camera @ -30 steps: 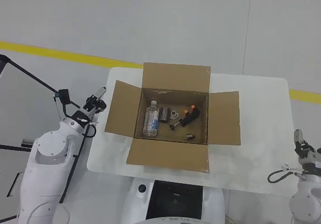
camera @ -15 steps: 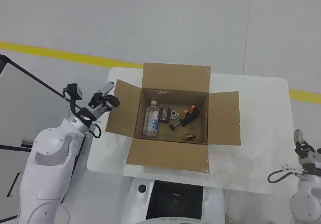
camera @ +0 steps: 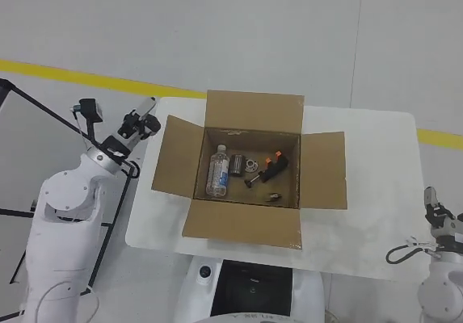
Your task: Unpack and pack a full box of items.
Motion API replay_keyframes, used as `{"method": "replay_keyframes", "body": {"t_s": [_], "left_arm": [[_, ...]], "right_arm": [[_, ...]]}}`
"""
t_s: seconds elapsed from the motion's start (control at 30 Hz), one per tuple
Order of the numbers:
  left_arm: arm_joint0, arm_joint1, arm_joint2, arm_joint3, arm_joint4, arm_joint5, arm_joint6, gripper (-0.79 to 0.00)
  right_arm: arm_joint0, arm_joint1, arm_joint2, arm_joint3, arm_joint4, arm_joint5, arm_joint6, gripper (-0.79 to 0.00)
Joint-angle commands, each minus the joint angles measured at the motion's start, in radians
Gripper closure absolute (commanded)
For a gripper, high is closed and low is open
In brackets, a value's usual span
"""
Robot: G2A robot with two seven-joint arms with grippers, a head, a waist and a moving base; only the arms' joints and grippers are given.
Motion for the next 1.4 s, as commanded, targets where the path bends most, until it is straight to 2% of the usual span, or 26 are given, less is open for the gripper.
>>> {"method": "replay_keyframes", "body": {"t_s": [0.0,0.07,0.2,0.37,0.73,0.87,1.0,1.1,1.37], "left_arm": [[0.011,0.003,-0.026,0.036,-0.002,-0.006,-0.011,-0.785],[0.032,0.008,-0.053,0.041,-0.016,-0.013,-0.056,-0.785],[0.084,0.011,-0.086,0.046,-0.008,-0.062,-0.076,-0.785],[0.111,0.007,-0.052,0.079,-0.020,-0.101,-0.057,-0.785],[0.077,0.001,0.046,0.136,-0.001,-0.095,-0.050,-0.785],[0.100,-0.002,0.063,0.114,-0.047,-0.055,-0.046,-0.785],[0.118,-0.006,0.097,0.029,-0.095,-0.008,-0.059,-0.785],[0.100,-0.008,0.135,-0.006,-0.094,-0.007,-0.068,-0.785],[0.051,-0.014,0.222,-0.032,-0.097,-0.007,-0.082,-0.785]], "right_arm": [[0.000,0.000,0.000,0.000,0.000,0.000,0.000,-0.785],[0.000,0.000,0.000,0.000,0.000,0.000,0.000,-0.785],[0.000,0.000,0.000,0.000,0.000,0.000,0.000,-0.785],[0.000,0.000,0.000,0.000,0.000,0.000,0.000,-0.785],[0.000,0.000,0.000,0.000,0.000,0.000,0.000,-0.785],[0.000,0.000,0.000,0.000,0.000,0.000,0.000,-0.785],[0.000,0.000,0.000,0.000,0.000,0.000,0.000,-0.785],[0.000,0.000,0.000,0.000,0.000,0.000,0.000,-0.785],[0.000,0.000,0.000,0.000,0.000,0.000,0.000,-0.785]]}}
